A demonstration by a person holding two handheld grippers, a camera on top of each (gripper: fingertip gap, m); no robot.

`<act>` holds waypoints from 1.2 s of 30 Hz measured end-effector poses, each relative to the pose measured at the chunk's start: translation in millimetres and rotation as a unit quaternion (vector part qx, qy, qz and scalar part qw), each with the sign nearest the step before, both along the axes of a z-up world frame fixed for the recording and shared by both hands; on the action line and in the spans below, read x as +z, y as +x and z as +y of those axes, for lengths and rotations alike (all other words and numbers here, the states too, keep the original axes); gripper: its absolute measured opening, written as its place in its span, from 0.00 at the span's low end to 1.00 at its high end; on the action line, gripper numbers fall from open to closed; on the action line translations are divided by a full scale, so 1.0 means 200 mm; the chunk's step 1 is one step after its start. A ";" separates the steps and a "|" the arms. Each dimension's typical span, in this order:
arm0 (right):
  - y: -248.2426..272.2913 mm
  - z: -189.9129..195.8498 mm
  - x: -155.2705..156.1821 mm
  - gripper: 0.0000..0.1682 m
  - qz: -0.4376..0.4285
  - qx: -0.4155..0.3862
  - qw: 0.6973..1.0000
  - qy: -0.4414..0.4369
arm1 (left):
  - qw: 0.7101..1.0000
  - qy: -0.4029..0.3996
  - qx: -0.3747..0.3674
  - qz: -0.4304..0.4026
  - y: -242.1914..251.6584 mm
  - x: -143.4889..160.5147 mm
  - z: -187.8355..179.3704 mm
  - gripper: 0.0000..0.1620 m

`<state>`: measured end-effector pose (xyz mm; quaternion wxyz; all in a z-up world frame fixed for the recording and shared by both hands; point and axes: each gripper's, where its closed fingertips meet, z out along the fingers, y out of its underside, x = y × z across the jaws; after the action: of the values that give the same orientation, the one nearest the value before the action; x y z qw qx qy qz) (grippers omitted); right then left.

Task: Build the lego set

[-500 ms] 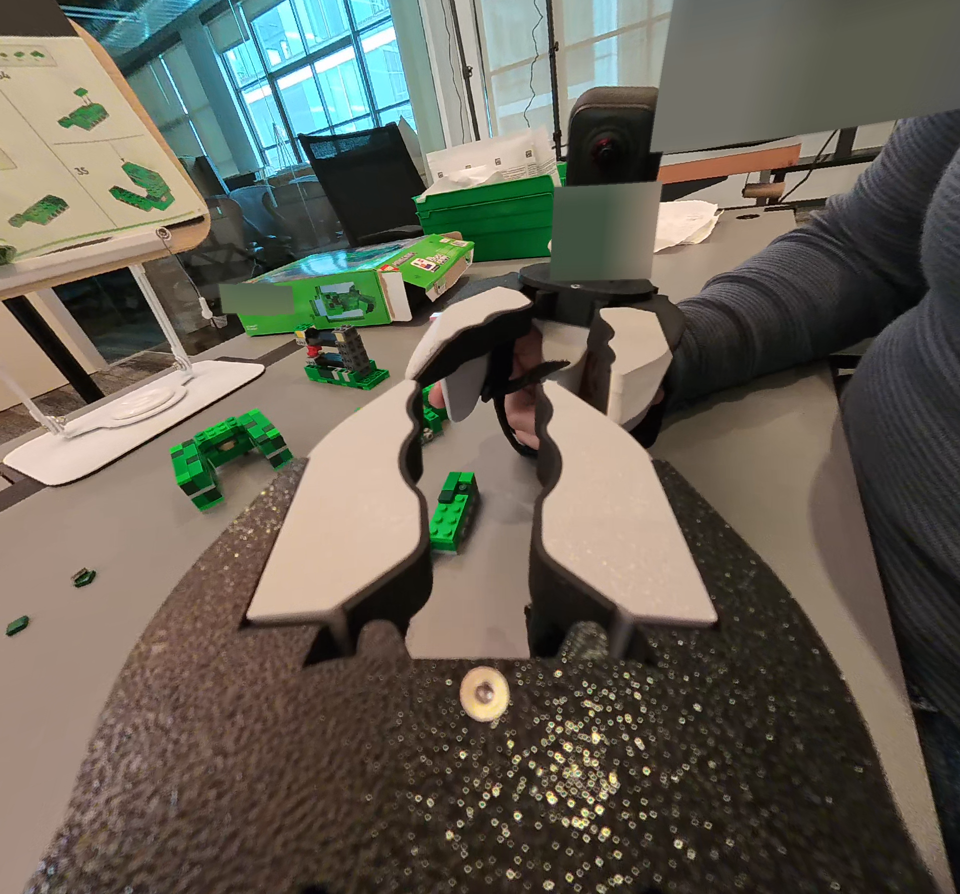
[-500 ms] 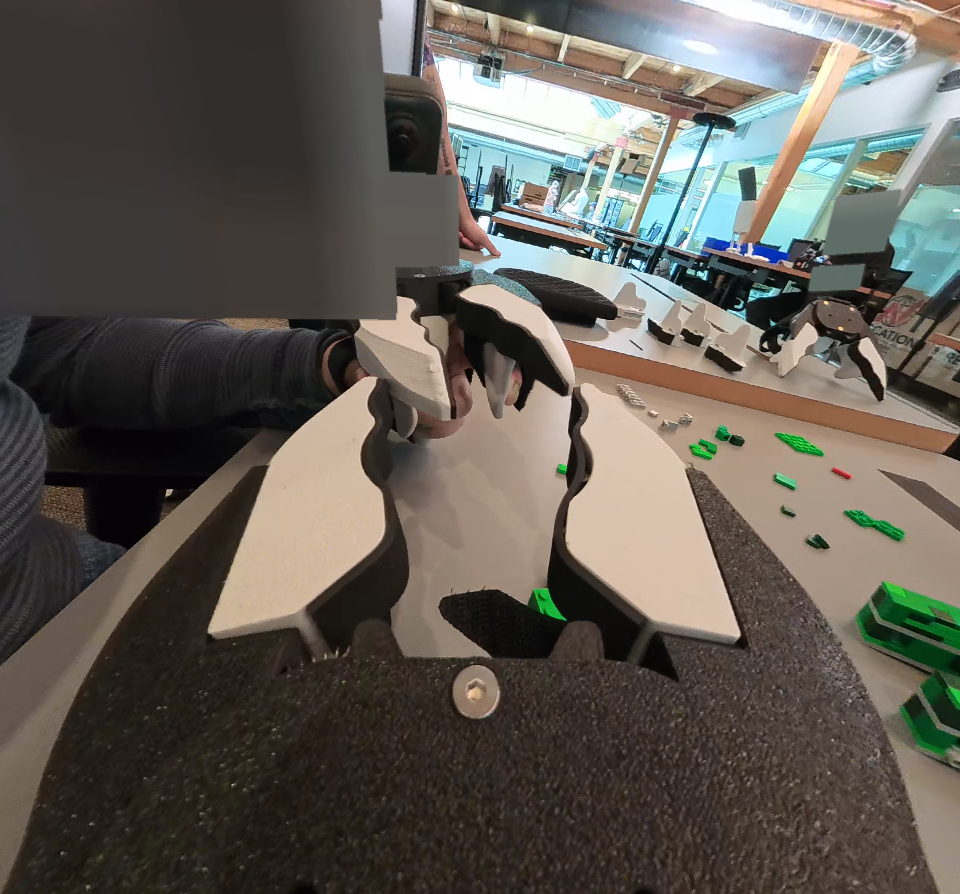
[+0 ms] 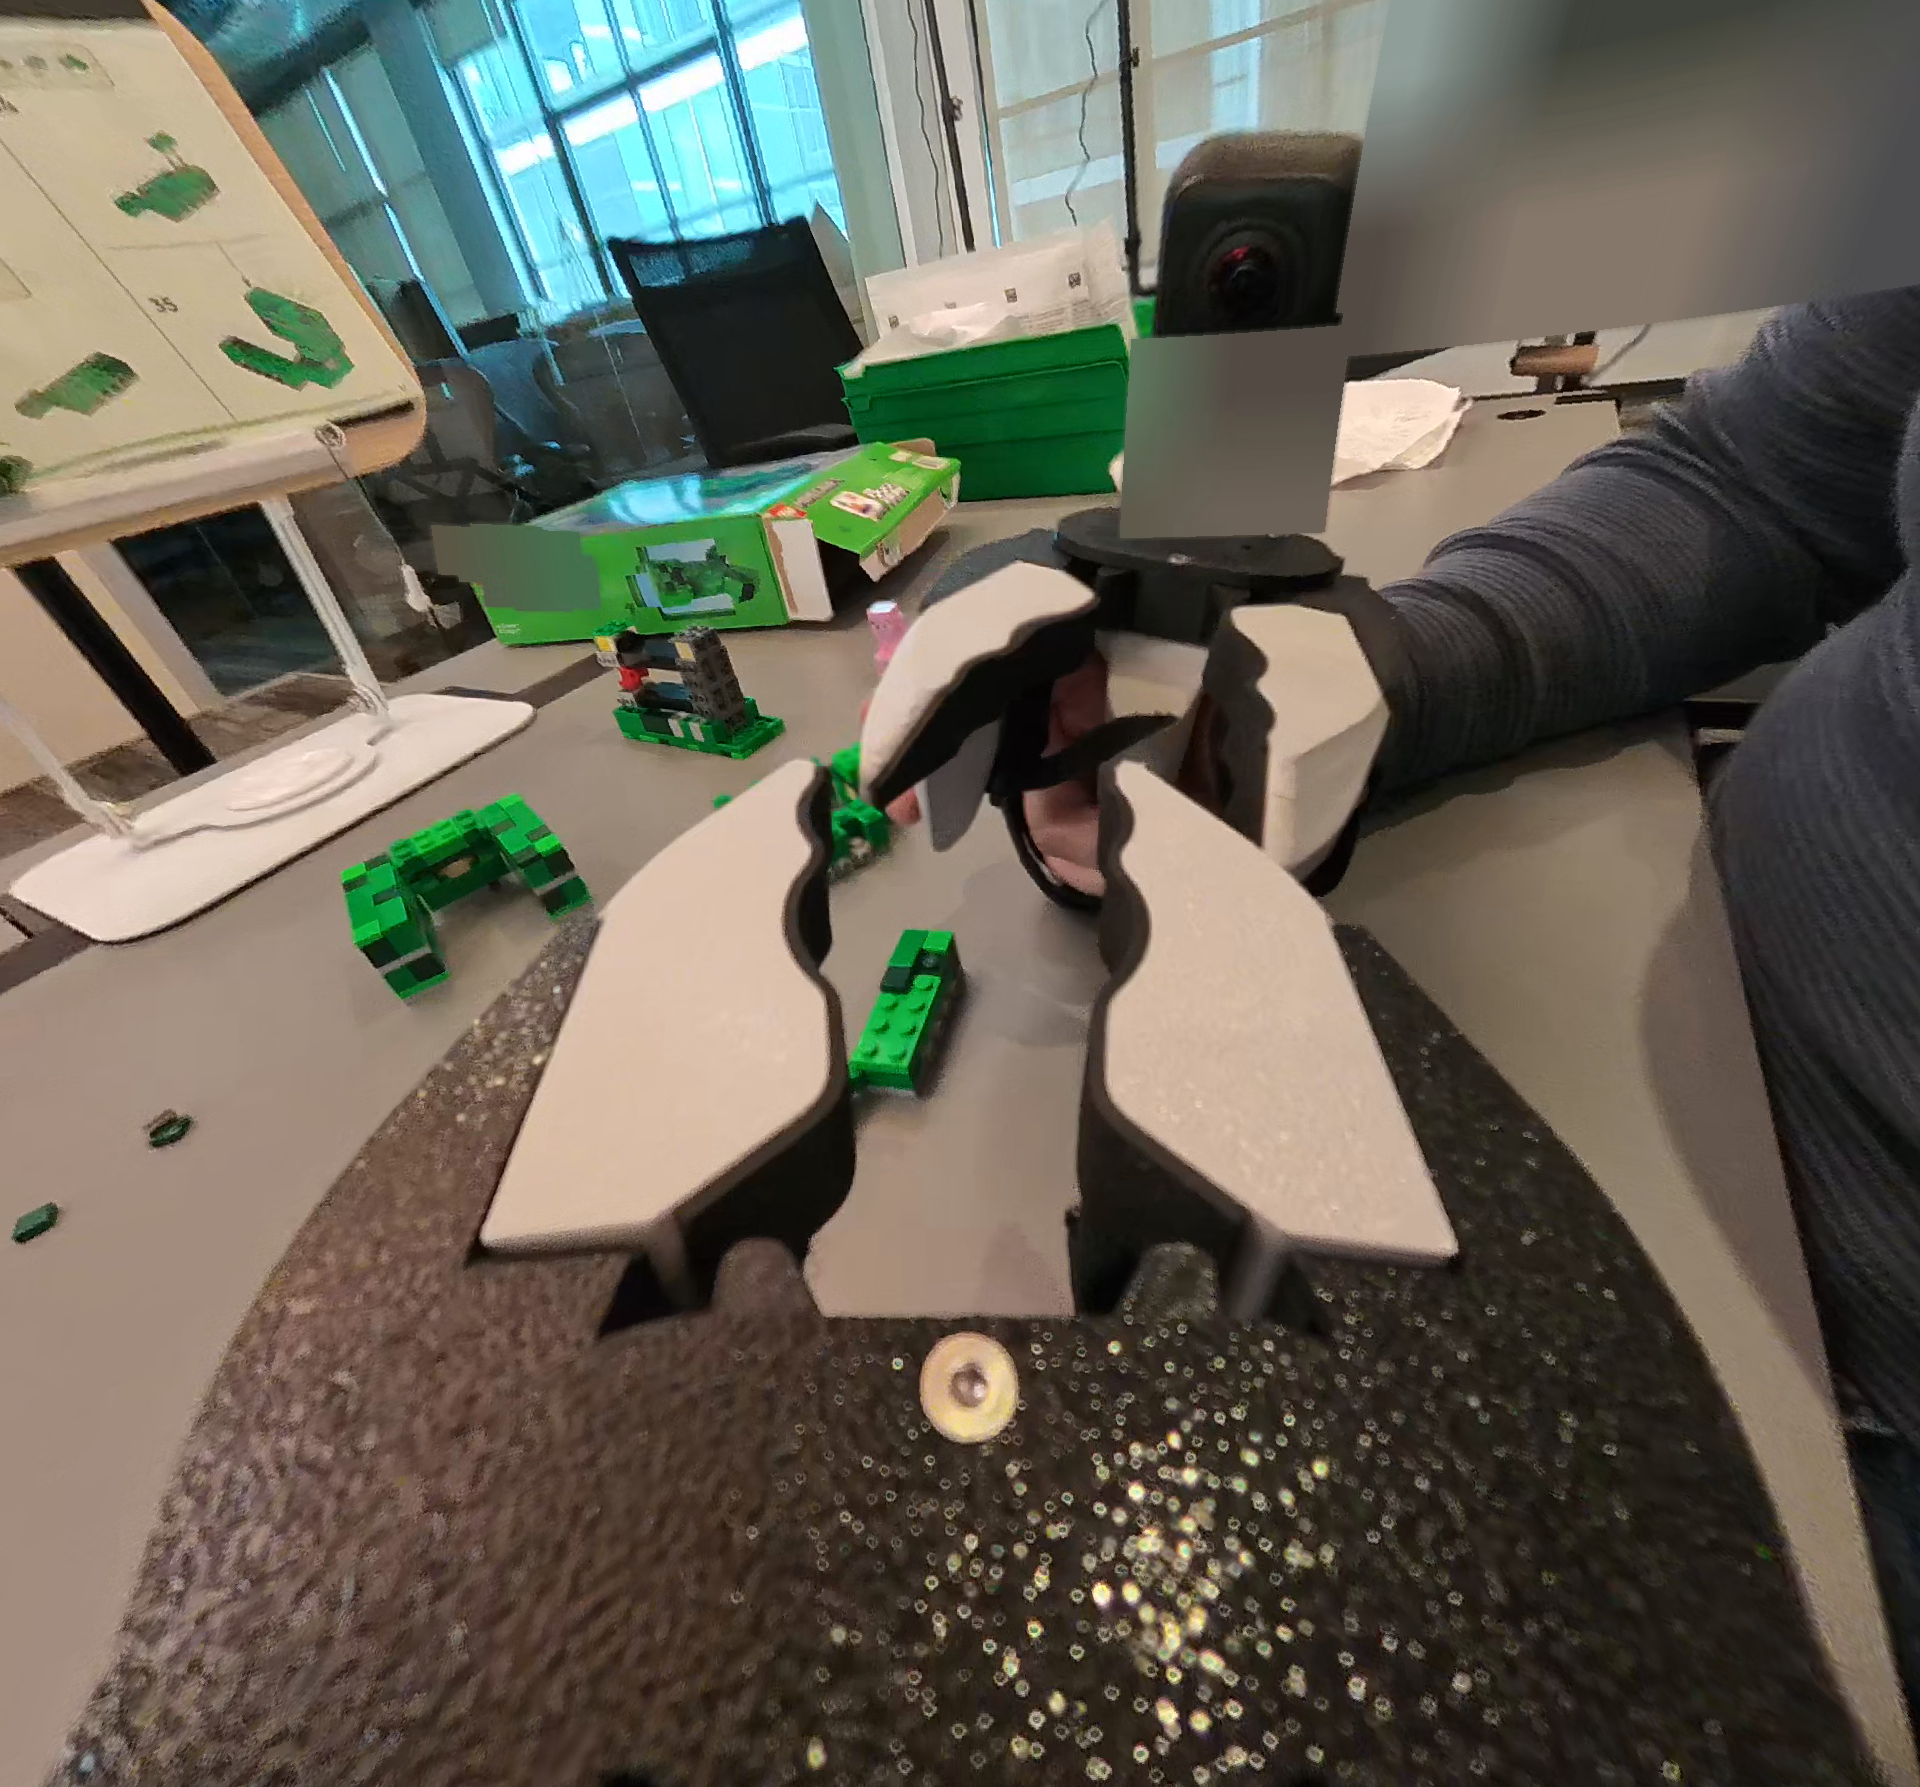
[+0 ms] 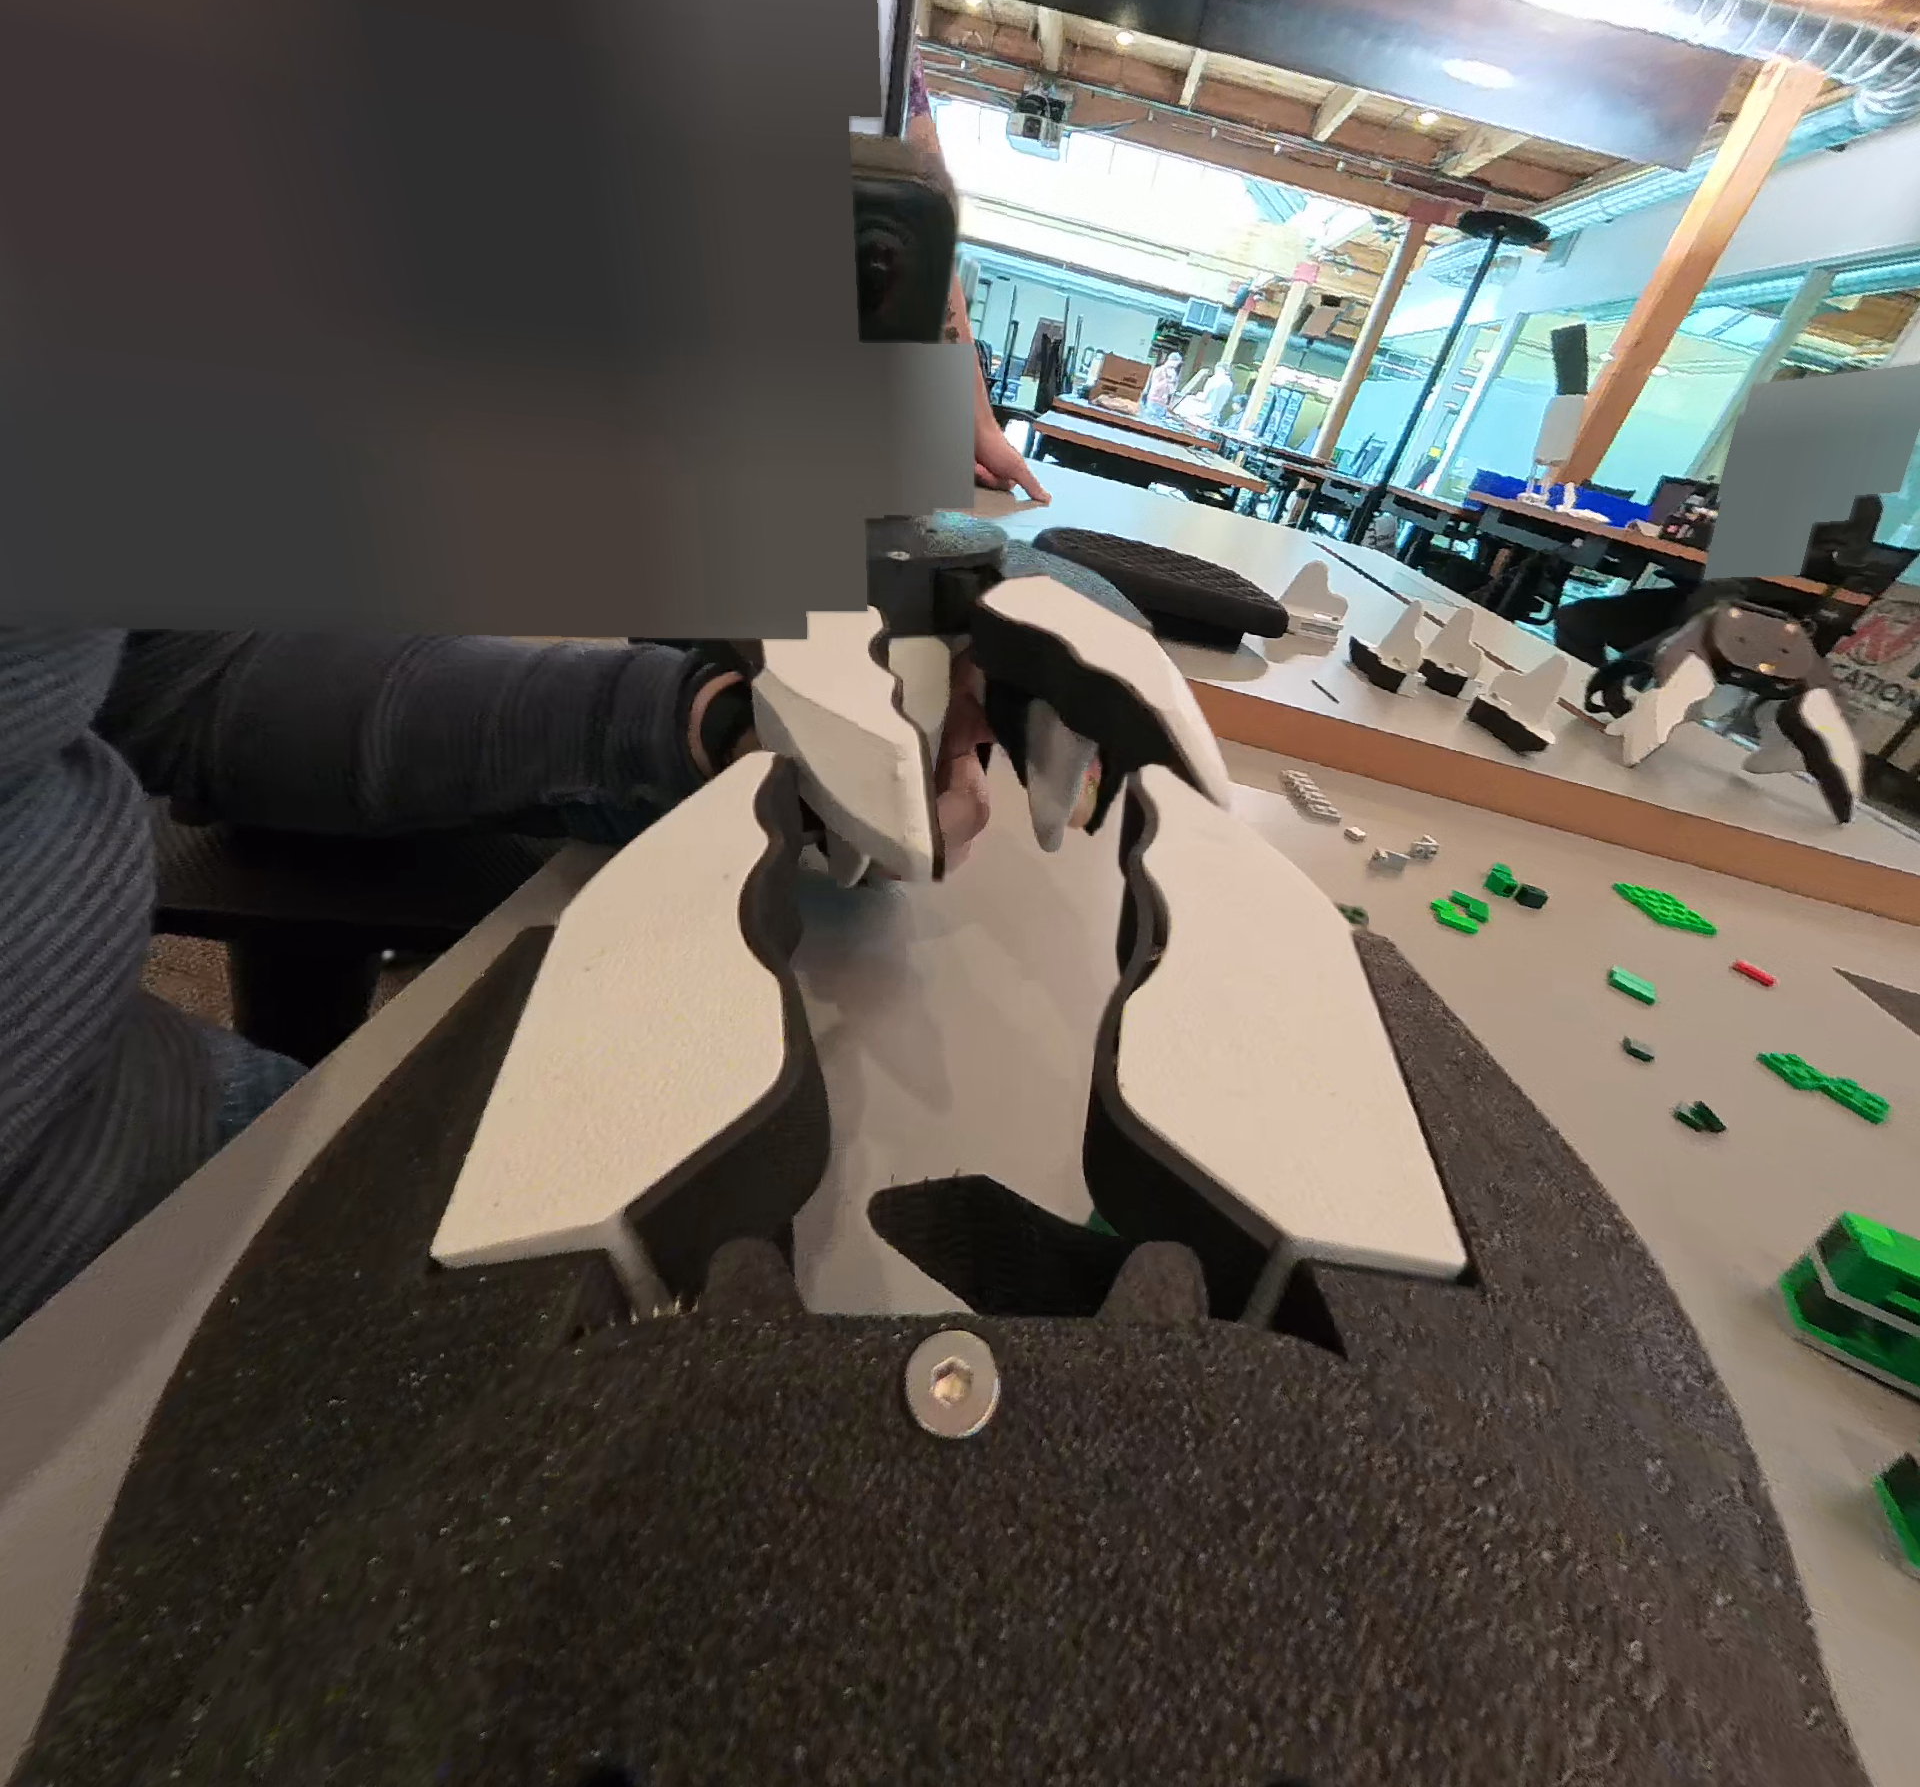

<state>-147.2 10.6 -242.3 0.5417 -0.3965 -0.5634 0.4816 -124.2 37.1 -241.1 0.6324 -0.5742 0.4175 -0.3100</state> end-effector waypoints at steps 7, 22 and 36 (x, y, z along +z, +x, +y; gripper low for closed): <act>-0.01 0.00 0.00 0.36 0.001 -0.006 1.000 0.010 | 1.000 -0.001 0.007 0.009 0.01 -0.01 0.01 0.31; 0.14 0.34 0.12 0.34 0.086 -0.239 0.966 0.040 | 0.980 -0.011 0.187 -0.064 -0.27 0.07 0.20 0.39; 0.11 0.40 0.00 0.00 -0.001 -0.251 0.967 0.033 | 0.988 -0.044 0.145 -0.039 -0.22 0.01 0.19 0.00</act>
<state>-126.0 90.6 -242.8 0.6578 -0.5073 -0.4620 0.3107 -169.0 74.3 -239.5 0.6609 -0.6431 0.2906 -0.2554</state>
